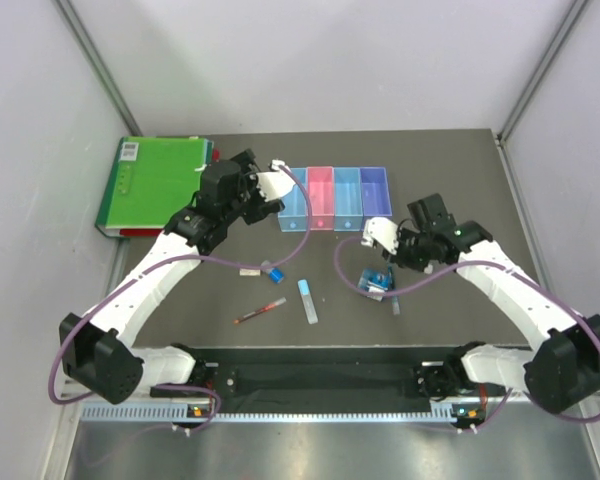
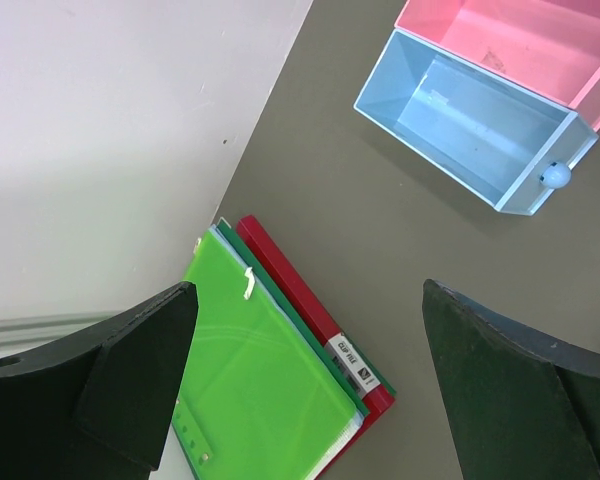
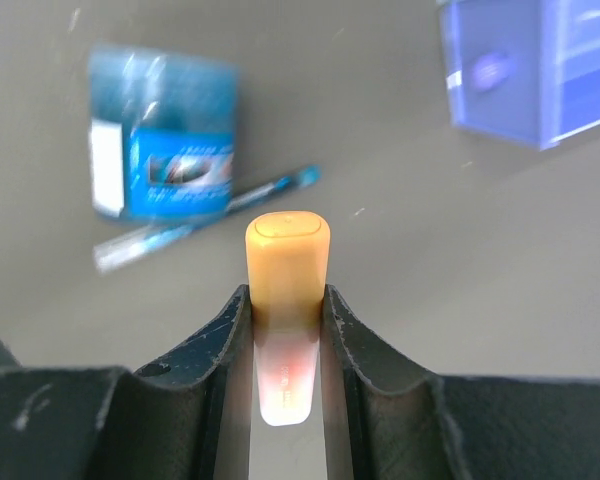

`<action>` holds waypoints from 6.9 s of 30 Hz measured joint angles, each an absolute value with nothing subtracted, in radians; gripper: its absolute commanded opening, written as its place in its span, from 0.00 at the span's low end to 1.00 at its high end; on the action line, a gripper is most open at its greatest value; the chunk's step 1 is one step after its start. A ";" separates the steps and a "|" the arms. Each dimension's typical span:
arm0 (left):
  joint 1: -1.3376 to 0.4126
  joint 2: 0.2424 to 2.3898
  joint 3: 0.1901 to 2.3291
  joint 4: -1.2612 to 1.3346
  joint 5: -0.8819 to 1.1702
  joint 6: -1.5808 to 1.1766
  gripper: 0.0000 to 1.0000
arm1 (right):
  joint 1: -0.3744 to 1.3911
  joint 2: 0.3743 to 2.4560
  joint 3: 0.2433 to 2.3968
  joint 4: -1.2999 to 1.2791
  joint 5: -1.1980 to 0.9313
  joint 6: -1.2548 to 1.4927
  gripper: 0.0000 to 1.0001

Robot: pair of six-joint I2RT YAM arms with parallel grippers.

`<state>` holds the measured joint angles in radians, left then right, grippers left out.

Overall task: Sort the stationery into containers
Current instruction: Pick up the pen from the center of the board, then place the pen in the storage box, then pick up the pen from the center of the board.

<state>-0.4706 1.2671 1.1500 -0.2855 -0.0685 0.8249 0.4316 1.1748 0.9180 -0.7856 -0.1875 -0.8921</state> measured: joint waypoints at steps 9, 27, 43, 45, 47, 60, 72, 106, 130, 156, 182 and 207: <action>-0.471 1.260 1.149 -0.277 -0.069 0.826 0.99 | 0.426 1.396 1.182 -0.720 -0.236 -0.672 0.00; -0.471 1.197 1.145 -0.270 -0.078 0.884 0.99 | 0.383 1.796 1.612 -0.498 -0.257 -0.096 0.00; -0.471 1.186 1.140 -0.271 -0.103 0.908 0.99 | 0.370 2.058 1.840 -0.374 -0.303 0.144 0.00; -0.471 1.186 1.140 -0.271 -0.107 0.912 0.99 | 0.370 2.077 1.840 -0.374 -0.301 0.152 0.00; -0.471 1.186 1.140 -0.271 -0.110 0.913 0.99 | 0.369 2.094 1.840 -0.374 -0.298 0.161 0.00; -0.471 1.186 1.140 -0.272 -0.125 0.915 0.99 | 0.355 2.163 1.793 -0.348 -0.270 0.184 0.00; -0.471 1.187 1.118 -0.275 -0.123 0.907 0.99 | 0.350 2.178 1.738 -0.338 -0.267 0.187 0.26; -0.488 1.513 1.233 -0.495 0.021 0.006 0.98 | 0.349 1.785 1.720 -0.336 -0.106 0.021 0.54; -0.662 1.417 1.003 -0.509 0.278 -0.176 0.94 | 0.351 1.547 1.512 -0.509 -0.094 -0.245 0.60; -0.793 1.623 0.915 -0.381 0.307 -0.331 0.93 | 0.352 1.307 1.452 -0.458 -0.045 -0.267 0.64; -0.822 1.683 0.969 -0.374 -0.002 -0.263 0.62 | 0.348 1.288 1.452 -0.458 -0.045 -0.231 0.66; -0.875 1.781 1.115 -0.523 0.038 -0.180 0.00 | 0.330 1.267 1.452 -0.458 -0.015 -0.223 0.69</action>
